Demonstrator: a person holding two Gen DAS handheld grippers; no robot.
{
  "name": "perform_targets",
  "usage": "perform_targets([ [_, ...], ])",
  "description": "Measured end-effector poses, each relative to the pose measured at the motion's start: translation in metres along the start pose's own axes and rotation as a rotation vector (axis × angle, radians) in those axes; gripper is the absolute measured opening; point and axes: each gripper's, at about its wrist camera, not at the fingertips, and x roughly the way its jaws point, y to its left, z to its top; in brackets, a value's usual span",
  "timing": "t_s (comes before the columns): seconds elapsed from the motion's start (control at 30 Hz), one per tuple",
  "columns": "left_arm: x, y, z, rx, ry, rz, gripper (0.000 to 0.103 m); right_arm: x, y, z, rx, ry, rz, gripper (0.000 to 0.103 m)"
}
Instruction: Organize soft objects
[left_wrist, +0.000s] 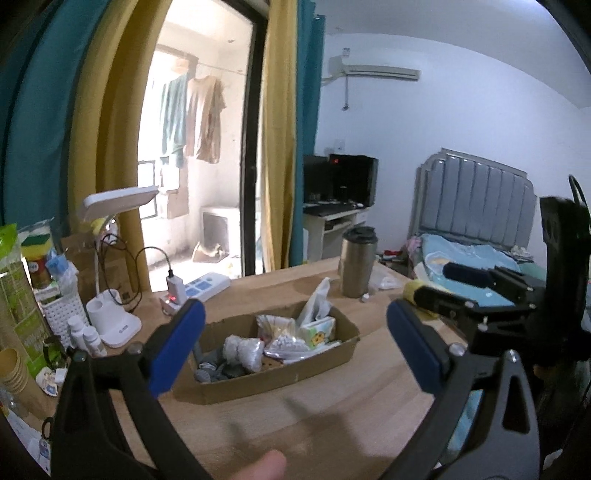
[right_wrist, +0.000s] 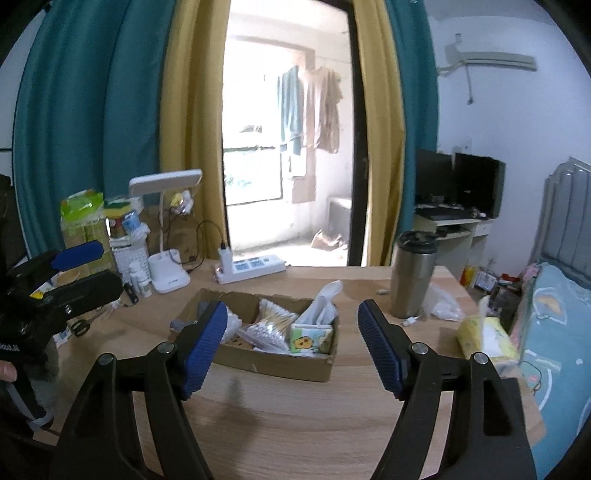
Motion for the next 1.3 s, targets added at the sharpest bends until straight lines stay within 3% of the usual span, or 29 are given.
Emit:
perform_targets([
  [0.27,-0.020,-0.021,-0.001,0.057,-0.028,0.006,0.100,-0.032,-0.004,-0.007,0.015,-0.055,-0.069,0.077],
  [0.53,-0.043,-0.022,-0.007,-0.059,-0.046,0.028,0.100,-0.049,0.004,-0.007,0.000,-0.079,-0.071,0.077],
  [0.87,-0.063,-0.029,-0.008,-0.025,-0.096,0.081,0.100,-0.065,0.010,-0.006,-0.019,-0.108,-0.078,0.077],
  [1.3,-0.061,-0.025,-0.007,-0.030,-0.084,0.088,0.100,-0.063,0.010,-0.009,-0.026,-0.098,-0.081,0.078],
])
